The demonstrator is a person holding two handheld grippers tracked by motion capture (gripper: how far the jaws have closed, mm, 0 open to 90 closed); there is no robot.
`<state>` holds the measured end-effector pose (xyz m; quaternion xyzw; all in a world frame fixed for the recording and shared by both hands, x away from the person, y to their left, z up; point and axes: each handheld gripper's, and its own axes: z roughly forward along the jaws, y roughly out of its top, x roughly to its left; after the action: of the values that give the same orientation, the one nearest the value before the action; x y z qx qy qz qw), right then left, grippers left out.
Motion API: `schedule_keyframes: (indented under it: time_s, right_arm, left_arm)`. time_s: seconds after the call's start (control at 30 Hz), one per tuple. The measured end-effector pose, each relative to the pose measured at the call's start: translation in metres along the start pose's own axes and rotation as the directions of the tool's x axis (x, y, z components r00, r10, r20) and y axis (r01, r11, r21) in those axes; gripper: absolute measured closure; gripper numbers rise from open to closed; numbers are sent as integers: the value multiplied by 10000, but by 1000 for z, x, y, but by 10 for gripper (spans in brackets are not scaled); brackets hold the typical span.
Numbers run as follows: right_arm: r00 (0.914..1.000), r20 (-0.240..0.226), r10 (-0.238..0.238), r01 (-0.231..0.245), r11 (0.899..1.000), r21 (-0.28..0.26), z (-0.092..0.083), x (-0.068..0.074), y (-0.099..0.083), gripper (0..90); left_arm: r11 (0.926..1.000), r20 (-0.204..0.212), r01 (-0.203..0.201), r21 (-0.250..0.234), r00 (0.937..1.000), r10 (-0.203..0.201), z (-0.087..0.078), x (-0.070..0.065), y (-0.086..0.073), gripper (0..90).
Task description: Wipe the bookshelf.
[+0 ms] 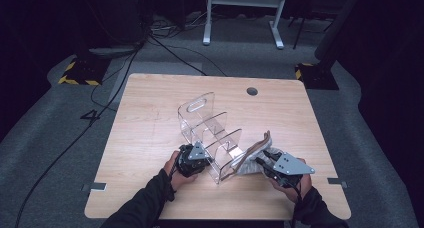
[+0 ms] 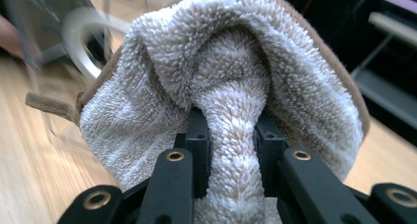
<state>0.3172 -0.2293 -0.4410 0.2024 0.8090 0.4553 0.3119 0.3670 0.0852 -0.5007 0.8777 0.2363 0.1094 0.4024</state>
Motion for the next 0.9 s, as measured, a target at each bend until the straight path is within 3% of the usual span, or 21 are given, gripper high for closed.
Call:
schedule_keyframes:
  time_s: [0.13,0.17,0.2,0.3,0.43,0.57,0.73,0.87,0.9]
  right_arm:
    - [9986,-524,-32,91,9934,1145,16,5,-19,749]
    - [9986,-524,-32,91,9934,1145,16,5,-19,749]
    - [9949,-952,-335,480,9869,1538,24,14,-25,749]
    - [9893,-1313,-641,859,9820,1680,30,25,-25,748]
    - [9785,-1889,-830,1064,9874,1174,30,39,-14,748]
    - [9716,-2106,-1084,1142,9933,154,21,50,8,748]
    - [9797,-1566,-1249,1118,9896,-902,6,48,29,748]
    - [9913,-789,-1058,954,9875,-1252,-5,33,35,747]
    - [9913,-789,-1058,954,9875,-1252,-5,33,35,747]
  left_arm:
    - [10000,-8,-5,-1,10000,5,0,0,0,848]
    - [10000,-8,-5,0,10000,5,0,0,0,848]
    - [10000,-9,-3,-1,10000,3,0,0,0,848]
    - [10000,-13,-8,-1,10000,8,0,0,0,848]
    - [10000,-13,-9,-4,10000,9,0,0,0,848]
    - [10000,-27,15,-27,10000,-15,0,0,0,847]
    - [10000,-55,-35,-9,10000,35,0,0,0,847]
    - [10000,-70,-51,8,10000,51,0,0,0,844]
    - [10000,-70,-51,8,10000,51,0,0,0,844]
